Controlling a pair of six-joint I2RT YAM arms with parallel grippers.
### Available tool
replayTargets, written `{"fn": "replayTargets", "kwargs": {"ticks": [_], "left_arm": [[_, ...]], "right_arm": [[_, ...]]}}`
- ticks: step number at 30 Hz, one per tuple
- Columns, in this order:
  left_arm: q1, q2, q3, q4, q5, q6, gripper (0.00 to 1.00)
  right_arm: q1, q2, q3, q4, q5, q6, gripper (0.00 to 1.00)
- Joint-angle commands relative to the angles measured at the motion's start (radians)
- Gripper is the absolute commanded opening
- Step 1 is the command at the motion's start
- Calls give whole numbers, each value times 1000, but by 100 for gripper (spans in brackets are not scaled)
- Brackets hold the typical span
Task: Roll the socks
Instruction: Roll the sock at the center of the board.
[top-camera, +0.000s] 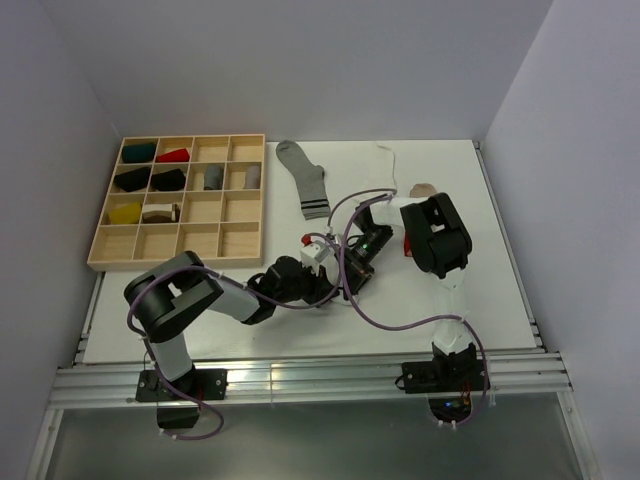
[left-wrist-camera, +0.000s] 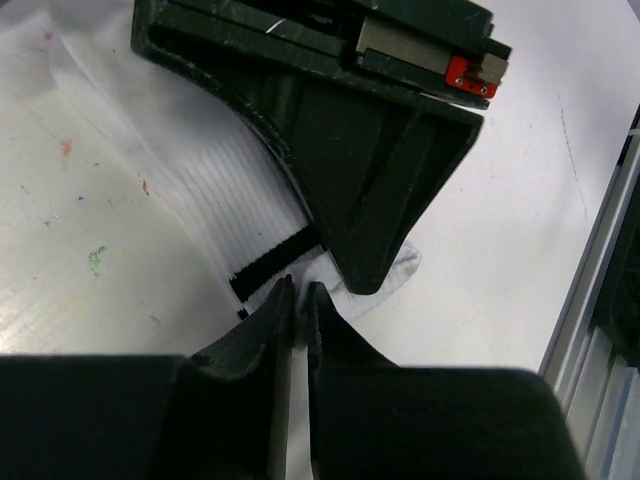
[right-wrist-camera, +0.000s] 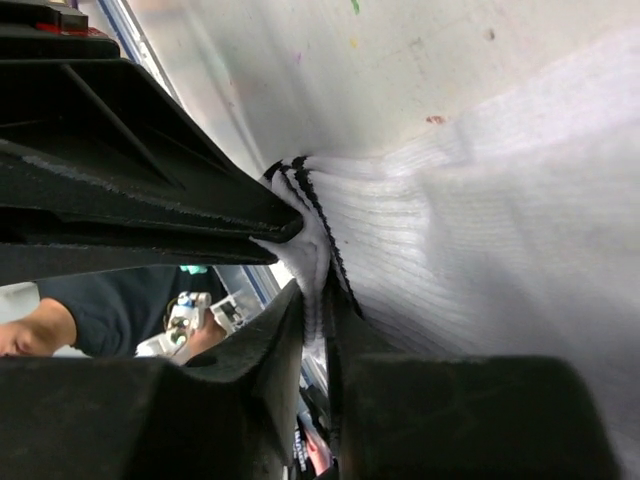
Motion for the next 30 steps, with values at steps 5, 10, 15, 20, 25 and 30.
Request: {"fn": "replayTargets", "kwargs": {"ticks": [5,10,15,20,25,30], "left_arm": [[-6,24,43,-102,-16,-107,0],[0,26,89,-250,-36,-185,0],[31,21,112,-340,29,-290,0],[73,43,197,-507,92,-341,0],[106,70,279,-661,187,-406,0],[129,125,312,-716,302,-481,0]], "right_arm": [[-22,-138,-43,172,91,89,33],[-41,-280,-92,270,154,156,46],[-74,-409,-140,342,229,199,48],[-83,-606,-212,440,370,166,47],[-66,-789,-354,578,450,60,47],[26,-937,-517,672,490,-47,46]]}}
